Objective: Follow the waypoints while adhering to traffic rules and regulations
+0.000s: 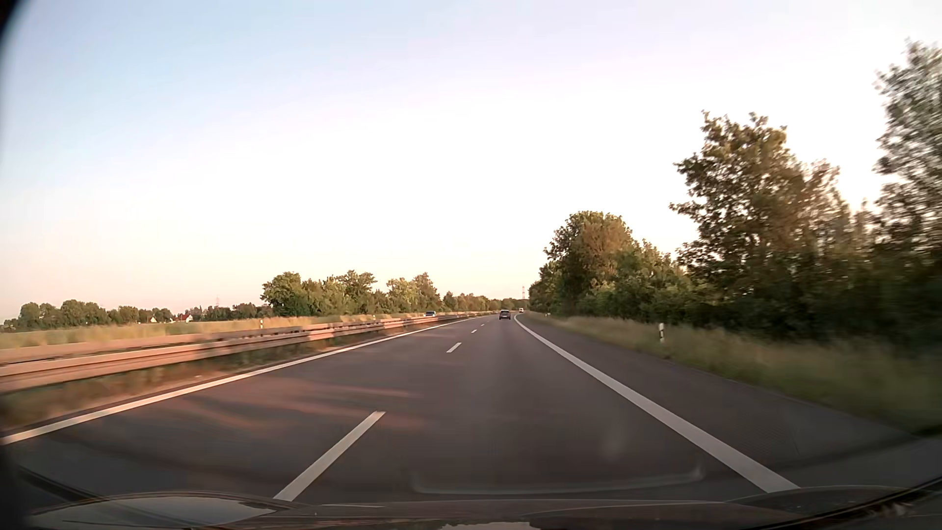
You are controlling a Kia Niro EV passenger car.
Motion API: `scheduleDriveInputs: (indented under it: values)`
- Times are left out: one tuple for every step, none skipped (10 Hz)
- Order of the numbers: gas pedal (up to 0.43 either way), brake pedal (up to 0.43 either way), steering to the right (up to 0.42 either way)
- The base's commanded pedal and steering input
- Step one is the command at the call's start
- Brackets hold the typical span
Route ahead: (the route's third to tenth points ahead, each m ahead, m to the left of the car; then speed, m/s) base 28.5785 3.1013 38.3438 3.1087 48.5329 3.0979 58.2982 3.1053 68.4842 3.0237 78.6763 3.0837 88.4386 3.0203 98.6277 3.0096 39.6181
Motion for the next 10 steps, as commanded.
scheduleDriveInputs:
  values:
    - [0.390, 0.018, -0.002]
    - [0.378, 0.018, 0.000]
    - [0.358, 0.018, 0.001]
    - [0.339, 0.012, 0.002]
    - [0.331, 0.018, 0.001]
    - [0.319, 0.018, 0.001]
    - [0.299, 0.018, 0.001]
    - [0.299, 0.018, 0.001]
    - [0.299, 0.018, 0.001]
    - [0.287, 0.018, 0.000]
